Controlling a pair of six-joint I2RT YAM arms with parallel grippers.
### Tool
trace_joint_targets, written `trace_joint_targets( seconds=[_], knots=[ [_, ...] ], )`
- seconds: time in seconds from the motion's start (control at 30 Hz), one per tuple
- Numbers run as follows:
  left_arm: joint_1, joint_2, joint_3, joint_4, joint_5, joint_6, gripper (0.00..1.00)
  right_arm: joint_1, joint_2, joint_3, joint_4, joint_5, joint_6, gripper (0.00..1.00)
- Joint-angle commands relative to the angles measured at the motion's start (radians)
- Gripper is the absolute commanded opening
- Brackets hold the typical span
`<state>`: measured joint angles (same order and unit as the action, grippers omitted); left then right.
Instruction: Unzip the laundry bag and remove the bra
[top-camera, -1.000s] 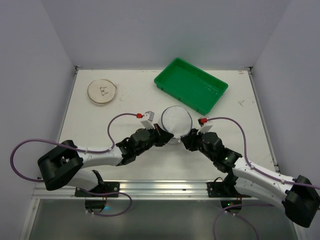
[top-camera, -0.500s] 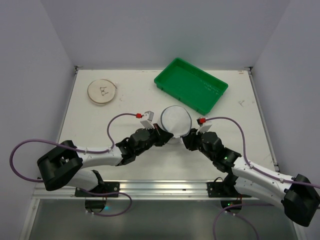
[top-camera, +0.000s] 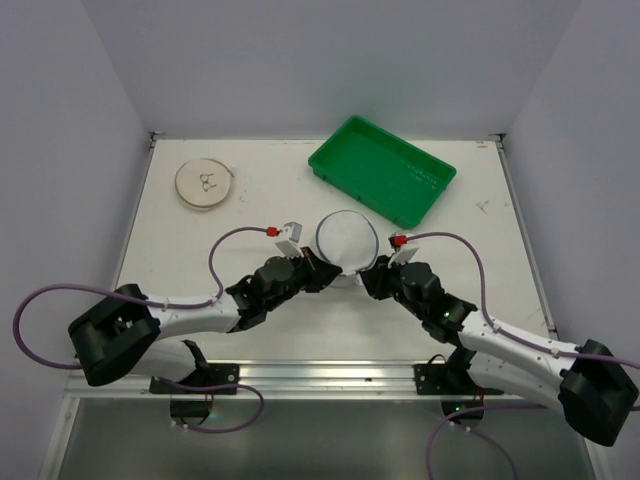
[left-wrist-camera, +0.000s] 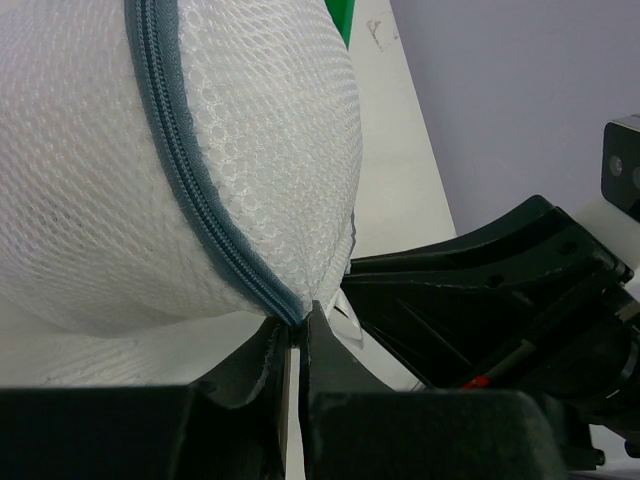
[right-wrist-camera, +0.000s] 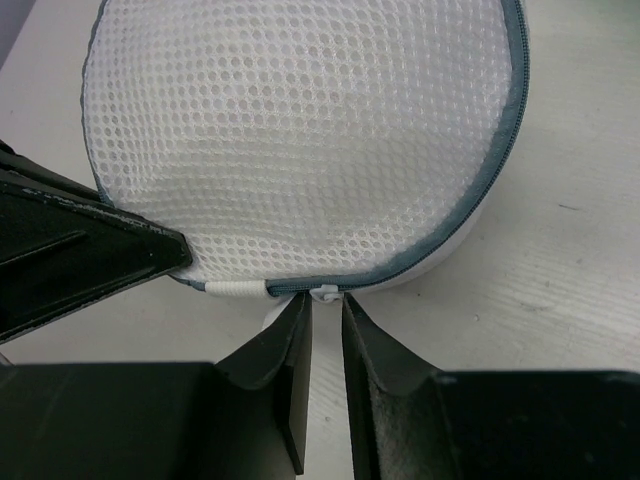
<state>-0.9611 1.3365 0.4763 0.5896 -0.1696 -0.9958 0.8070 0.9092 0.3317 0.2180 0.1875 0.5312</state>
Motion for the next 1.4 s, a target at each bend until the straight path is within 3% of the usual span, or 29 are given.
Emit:
trace_joint_targets(
  seconds=[0.0, 0.23, 0.6, 0.83, 1.07, 1.17, 1.27, 1.3, 1.37],
  knots=[
    [0.007, -0.022, -0.013, 0.033, 0.013, -0.006, 0.0, 0.0, 0.023, -0.011, 0.104, 0.0, 0.0, 0.2],
    [0.033, -0.045, -0.028, 0.024, 0.031, 0.0, 0.0, 0.0, 0.0, -0.017, 0.087, 0.016, -0.005, 0.0],
    [0.088, -0.088, -0.054, 0.015, 0.119, 0.022, 0.0, 0.0, -0.046, 0.004, 0.008, 0.03, -0.02, 0.0],
    [0.203, -0.092, -0.044, 0.007, 0.297, 0.06, 0.0, 0.0, -0.047, 0.039, -0.089, 0.061, -0.03, 0.0],
    [0.225, -0.027, 0.151, -0.219, 0.308, 0.212, 0.0, -0.002, -0.033, 0.067, -0.118, 0.015, -0.034, 0.0],
    [0.226, -0.003, 0.179, -0.218, 0.298, 0.217, 0.0, 0.0, -0.029, 0.075, -0.1, -0.023, -0.024, 0.0],
    [0.226, -0.011, 0.174, -0.182, 0.298, 0.214, 0.25, 0.009, -0.017, 0.095, -0.071, -0.075, -0.008, 0.0],
    [0.226, -0.019, 0.176, -0.194, 0.295, 0.215, 0.41, 0.012, -0.006, 0.101, -0.063, -0.095, 0.003, 0.0],
    [0.226, -0.031, 0.185, -0.23, 0.277, 0.221, 0.53, 0.018, 0.014, 0.118, -0.03, -0.114, 0.015, 0.0]
  ],
)
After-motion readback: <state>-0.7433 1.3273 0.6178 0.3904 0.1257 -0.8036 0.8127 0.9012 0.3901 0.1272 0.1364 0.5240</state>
